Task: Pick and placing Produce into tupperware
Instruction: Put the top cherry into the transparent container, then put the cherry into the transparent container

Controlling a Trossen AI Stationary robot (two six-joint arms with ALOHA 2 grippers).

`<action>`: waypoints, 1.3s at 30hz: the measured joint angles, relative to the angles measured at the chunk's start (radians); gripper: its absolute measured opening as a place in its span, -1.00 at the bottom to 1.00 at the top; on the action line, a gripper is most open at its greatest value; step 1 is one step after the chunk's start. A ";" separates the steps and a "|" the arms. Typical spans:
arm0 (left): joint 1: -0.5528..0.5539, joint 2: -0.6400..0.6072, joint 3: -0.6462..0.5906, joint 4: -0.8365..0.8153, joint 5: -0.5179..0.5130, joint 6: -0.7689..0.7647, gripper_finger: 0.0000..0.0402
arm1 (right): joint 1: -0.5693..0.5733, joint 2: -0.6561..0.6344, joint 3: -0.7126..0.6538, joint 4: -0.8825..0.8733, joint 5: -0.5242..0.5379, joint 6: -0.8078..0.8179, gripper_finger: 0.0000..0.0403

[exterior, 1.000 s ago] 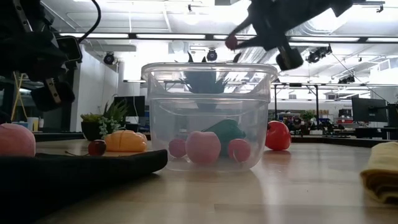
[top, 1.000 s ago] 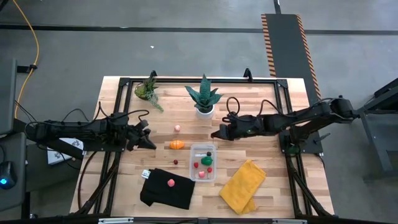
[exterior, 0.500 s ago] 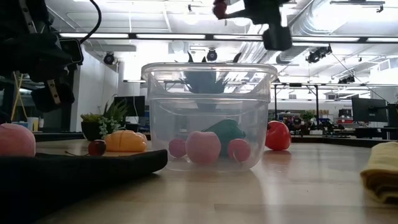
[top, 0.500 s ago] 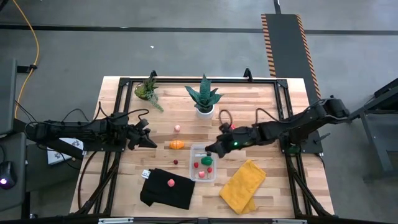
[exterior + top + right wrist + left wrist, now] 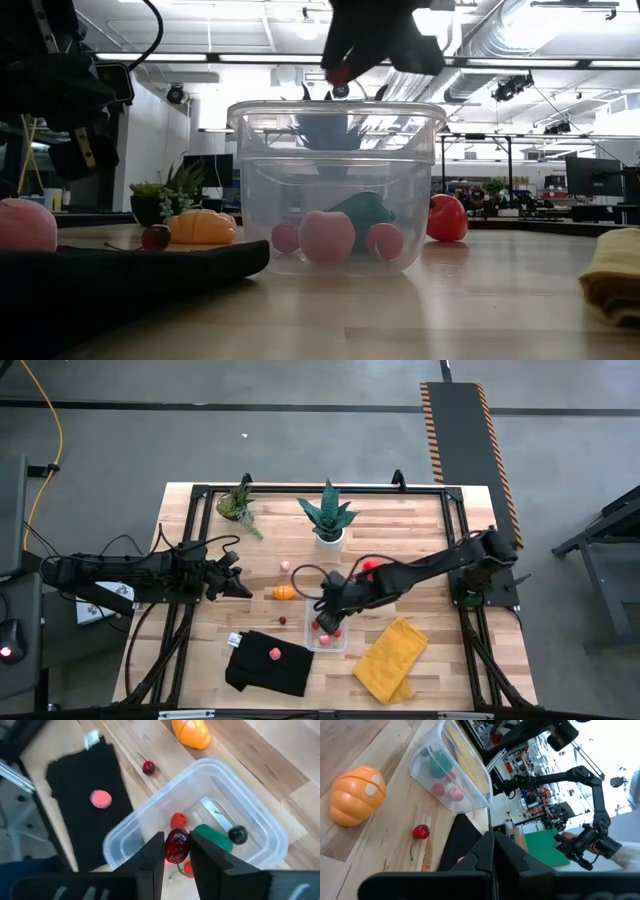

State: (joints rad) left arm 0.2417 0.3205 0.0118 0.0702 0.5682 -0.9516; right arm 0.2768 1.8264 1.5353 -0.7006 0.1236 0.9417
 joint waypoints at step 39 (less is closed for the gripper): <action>0.000 0.000 0.062 0.002 0.171 0.323 -1.00 | 0.027 0.212 0.232 -0.080 0.032 -0.054 -0.30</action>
State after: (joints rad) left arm 0.2417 0.3204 0.0739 0.0717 0.7388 -0.6284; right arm 0.3038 2.0384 1.7676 -0.7810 0.1557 0.8875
